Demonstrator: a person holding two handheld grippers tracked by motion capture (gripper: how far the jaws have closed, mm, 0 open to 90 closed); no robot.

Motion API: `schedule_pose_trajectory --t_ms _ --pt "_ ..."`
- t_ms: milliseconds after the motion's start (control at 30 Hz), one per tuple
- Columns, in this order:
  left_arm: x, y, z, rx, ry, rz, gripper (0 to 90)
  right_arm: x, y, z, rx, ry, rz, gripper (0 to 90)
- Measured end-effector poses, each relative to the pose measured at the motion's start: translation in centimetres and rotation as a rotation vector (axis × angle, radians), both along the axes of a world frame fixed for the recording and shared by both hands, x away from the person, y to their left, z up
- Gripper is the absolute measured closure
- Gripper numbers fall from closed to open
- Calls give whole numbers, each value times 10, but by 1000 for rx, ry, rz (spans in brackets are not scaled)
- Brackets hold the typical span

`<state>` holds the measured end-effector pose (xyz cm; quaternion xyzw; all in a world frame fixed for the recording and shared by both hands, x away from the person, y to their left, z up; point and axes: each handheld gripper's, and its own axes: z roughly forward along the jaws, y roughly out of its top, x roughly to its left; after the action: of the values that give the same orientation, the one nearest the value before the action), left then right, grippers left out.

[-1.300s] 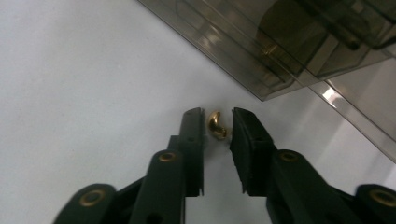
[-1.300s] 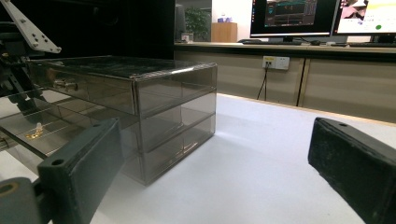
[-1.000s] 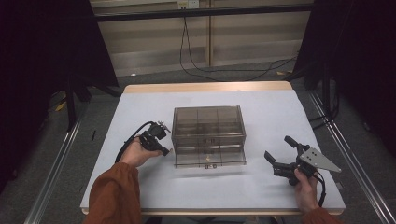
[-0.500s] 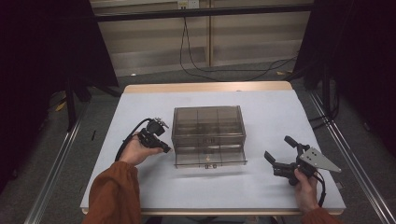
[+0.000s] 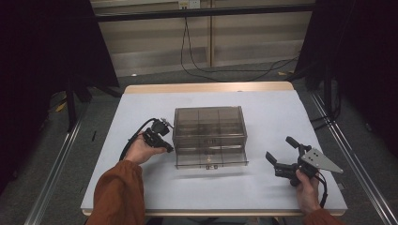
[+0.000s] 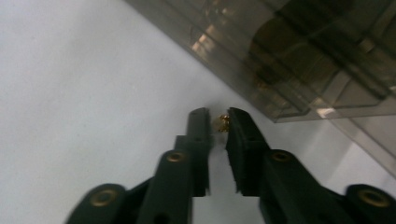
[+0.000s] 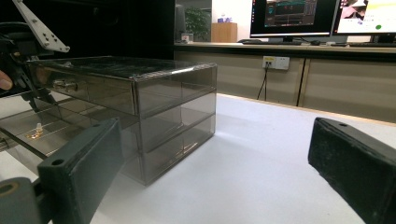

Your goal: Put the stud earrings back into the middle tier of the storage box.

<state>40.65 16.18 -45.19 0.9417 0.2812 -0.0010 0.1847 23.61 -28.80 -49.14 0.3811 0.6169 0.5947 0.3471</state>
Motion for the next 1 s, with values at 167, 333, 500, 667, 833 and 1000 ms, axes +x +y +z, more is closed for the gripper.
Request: schedule_pose_trajectory --t_ms 167,333,500,667,833,1000 --pt "-2 3 2 -15 4 -3 854 0 0 0 3 -1 1 29" --pt "-6 9 4 -56 6 20 855 0 0 0 1 0 1 29" --pt "-16 23 9 -92 -10 50 855 0 0 0 1 -2 0 28" --pt "-29 36 14 -138 -36 46 855 0 0 0 2 -1 -2 28" --pt "-44 49 24 -200 -81 50 855 0 0 0 -1 -2 0 28" --pt "-58 57 32 -294 -122 70 855 0 0 0 0 -1 2 28"
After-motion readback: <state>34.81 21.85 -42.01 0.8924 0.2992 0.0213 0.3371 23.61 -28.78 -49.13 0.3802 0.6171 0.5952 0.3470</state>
